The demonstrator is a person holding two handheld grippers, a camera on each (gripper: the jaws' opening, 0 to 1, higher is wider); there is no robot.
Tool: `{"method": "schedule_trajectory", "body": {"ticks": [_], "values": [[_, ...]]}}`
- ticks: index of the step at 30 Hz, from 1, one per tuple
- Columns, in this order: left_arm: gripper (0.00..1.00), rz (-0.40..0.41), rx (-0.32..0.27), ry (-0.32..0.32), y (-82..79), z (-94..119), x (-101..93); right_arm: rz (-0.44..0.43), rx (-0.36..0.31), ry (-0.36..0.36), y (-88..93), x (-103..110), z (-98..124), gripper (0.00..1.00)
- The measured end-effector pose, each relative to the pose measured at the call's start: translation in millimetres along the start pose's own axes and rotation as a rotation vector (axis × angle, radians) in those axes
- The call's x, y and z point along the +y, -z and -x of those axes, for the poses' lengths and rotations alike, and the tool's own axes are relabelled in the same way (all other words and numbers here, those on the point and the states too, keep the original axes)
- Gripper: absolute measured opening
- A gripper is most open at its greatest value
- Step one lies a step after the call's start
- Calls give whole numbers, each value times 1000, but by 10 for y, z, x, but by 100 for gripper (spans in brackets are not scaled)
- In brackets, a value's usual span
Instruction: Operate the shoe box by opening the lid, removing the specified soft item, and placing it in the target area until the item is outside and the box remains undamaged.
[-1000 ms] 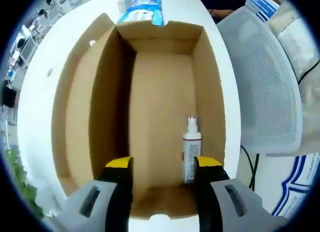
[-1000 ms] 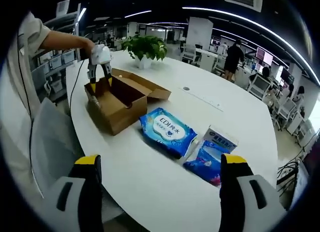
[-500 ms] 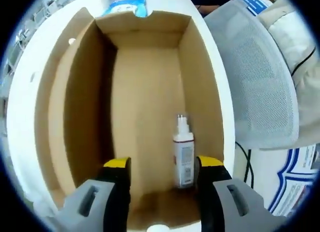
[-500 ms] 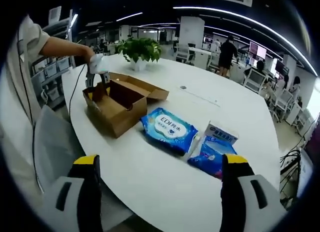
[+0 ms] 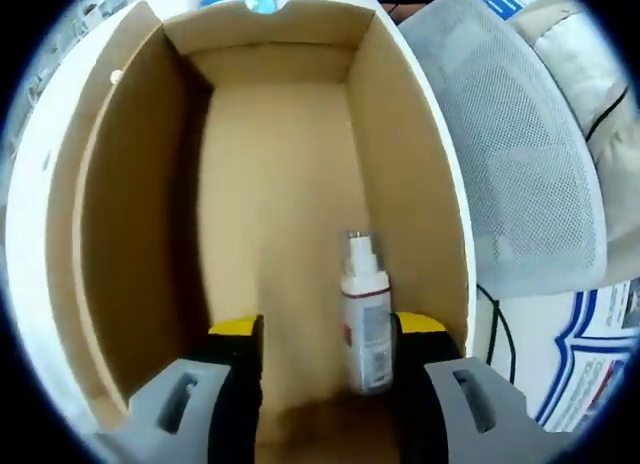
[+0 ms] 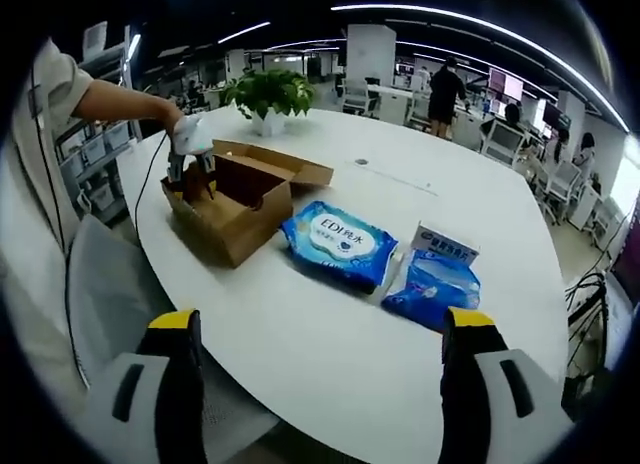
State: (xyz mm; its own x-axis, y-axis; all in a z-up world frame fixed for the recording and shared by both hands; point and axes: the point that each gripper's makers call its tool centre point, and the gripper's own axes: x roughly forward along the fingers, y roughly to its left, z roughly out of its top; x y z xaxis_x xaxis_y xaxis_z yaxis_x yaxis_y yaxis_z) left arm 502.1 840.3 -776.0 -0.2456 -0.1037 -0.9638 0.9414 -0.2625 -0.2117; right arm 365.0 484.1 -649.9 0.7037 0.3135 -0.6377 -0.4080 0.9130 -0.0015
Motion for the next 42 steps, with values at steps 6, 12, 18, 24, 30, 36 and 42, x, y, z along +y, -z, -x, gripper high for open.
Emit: {"method": "schedule_trajectory", "body": {"ticks": [6,12,18,24,30,36,42], "values": [[38,-5,3,-55,33,11,101,-3,1,-4,2,13,-19,94],[31,-36,1,-68,31,-20,80,-2,-1,-5,-4,6,-29,93],[24,-64,1,-85,8,-105,59,-1,-11,-10,-18,28,-41,92],[22,-102,37,-101,74,-196,62,-5,-15,-20,-7,71,-44,90],[21,-81,2,-146,45,-209,138,-7,-30,-31,-19,96,-46,88],[19,-76,-33,-180,-37,-156,122,-6,-38,-38,-38,110,-55,86],[18,-59,-65,-208,-104,-47,119,-12,-52,-50,-84,132,-67,84]]}}
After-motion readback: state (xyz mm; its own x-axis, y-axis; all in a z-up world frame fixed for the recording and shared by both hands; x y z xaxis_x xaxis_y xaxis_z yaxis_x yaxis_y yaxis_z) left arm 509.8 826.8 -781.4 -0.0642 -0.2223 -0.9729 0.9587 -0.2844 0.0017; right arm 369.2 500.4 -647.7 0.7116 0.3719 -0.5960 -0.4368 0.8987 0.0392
